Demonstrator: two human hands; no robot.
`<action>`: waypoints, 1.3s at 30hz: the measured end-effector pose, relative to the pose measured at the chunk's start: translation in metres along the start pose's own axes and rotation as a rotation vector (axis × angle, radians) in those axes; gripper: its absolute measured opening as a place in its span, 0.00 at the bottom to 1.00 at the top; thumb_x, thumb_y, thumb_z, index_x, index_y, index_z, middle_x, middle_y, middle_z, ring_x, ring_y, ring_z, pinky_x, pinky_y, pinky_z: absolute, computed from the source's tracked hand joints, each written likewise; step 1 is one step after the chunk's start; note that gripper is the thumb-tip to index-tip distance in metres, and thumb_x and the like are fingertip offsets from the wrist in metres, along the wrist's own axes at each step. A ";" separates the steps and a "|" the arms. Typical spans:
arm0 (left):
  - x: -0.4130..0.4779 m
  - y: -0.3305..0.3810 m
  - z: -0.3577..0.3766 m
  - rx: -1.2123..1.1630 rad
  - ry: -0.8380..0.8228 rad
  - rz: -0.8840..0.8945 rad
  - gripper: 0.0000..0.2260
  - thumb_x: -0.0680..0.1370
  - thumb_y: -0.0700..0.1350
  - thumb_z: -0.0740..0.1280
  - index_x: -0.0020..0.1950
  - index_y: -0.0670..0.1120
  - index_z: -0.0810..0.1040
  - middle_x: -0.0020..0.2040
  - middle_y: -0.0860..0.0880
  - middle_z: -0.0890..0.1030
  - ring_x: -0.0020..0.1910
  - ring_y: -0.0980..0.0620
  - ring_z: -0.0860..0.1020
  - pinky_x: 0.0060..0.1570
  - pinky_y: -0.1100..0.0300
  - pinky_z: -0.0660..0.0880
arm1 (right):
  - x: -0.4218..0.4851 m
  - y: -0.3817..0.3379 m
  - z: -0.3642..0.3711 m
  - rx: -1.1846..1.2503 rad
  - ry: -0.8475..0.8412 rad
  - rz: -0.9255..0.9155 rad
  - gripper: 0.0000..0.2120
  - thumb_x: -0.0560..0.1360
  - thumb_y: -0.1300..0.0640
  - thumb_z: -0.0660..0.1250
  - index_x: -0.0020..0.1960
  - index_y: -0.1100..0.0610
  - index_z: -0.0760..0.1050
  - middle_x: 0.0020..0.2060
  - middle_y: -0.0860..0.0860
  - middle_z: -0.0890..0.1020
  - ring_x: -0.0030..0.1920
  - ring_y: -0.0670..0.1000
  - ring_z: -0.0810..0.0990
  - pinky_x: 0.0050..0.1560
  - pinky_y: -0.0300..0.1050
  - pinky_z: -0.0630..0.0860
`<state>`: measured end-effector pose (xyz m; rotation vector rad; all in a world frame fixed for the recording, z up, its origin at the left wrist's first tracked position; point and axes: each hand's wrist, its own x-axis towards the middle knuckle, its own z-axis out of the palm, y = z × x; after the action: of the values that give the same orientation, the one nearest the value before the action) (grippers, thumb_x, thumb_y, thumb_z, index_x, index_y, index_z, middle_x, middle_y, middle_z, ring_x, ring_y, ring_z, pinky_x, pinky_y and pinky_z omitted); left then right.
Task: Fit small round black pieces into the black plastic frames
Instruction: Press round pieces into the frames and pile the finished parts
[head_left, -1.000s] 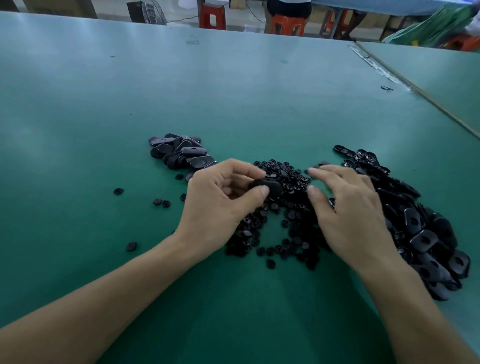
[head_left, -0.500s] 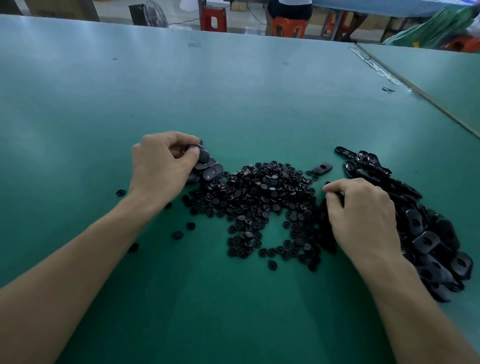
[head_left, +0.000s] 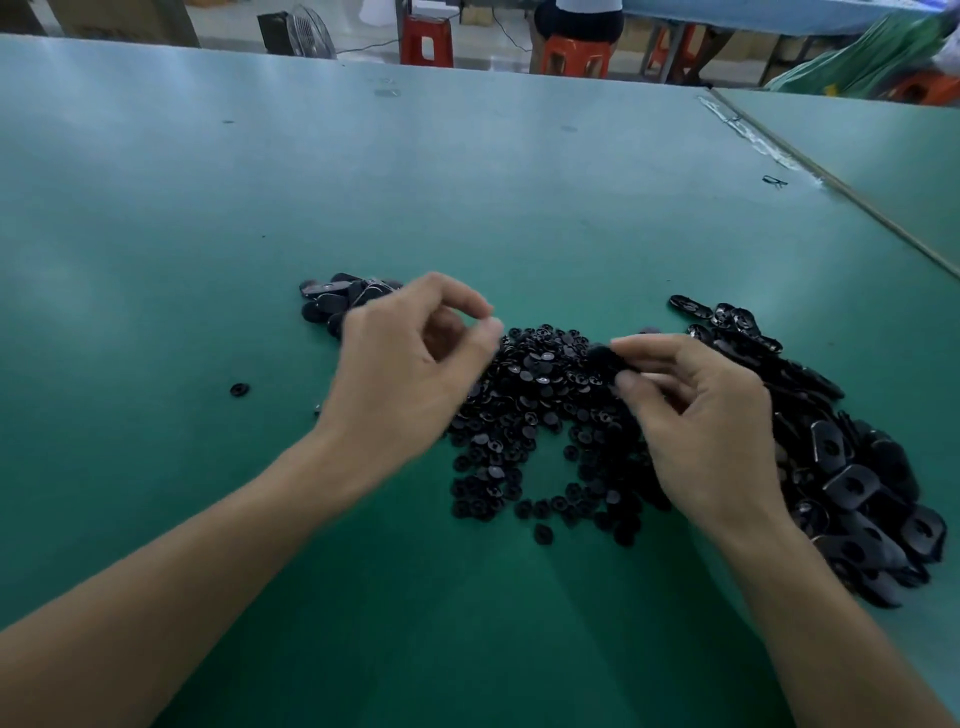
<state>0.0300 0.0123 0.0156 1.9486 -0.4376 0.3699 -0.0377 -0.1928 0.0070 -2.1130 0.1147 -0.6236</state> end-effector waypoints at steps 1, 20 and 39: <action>-0.007 0.006 0.006 -0.102 -0.077 -0.059 0.04 0.73 0.54 0.71 0.45 0.55 0.81 0.35 0.56 0.82 0.31 0.57 0.81 0.32 0.65 0.78 | -0.002 -0.003 0.002 0.129 -0.060 0.015 0.18 0.75 0.67 0.72 0.49 0.43 0.81 0.44 0.39 0.85 0.46 0.42 0.84 0.49 0.32 0.78; -0.029 0.000 0.023 -0.601 -0.215 -0.230 0.05 0.79 0.32 0.69 0.47 0.41 0.79 0.35 0.48 0.83 0.35 0.51 0.84 0.36 0.60 0.81 | -0.014 -0.008 0.010 0.209 -0.193 0.076 0.06 0.73 0.53 0.75 0.49 0.45 0.83 0.38 0.46 0.86 0.39 0.49 0.85 0.45 0.54 0.83; -0.028 0.002 0.024 -0.498 -0.083 -0.067 0.13 0.77 0.38 0.69 0.56 0.55 0.81 0.39 0.59 0.79 0.39 0.60 0.79 0.38 0.62 0.81 | -0.021 -0.012 0.016 -0.239 -0.203 -0.123 0.08 0.75 0.51 0.74 0.54 0.46 0.84 0.39 0.39 0.81 0.44 0.43 0.77 0.45 0.38 0.74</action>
<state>0.0053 -0.0065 -0.0050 1.4904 -0.4659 0.1190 -0.0500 -0.1669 0.0012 -2.4164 -0.0578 -0.4826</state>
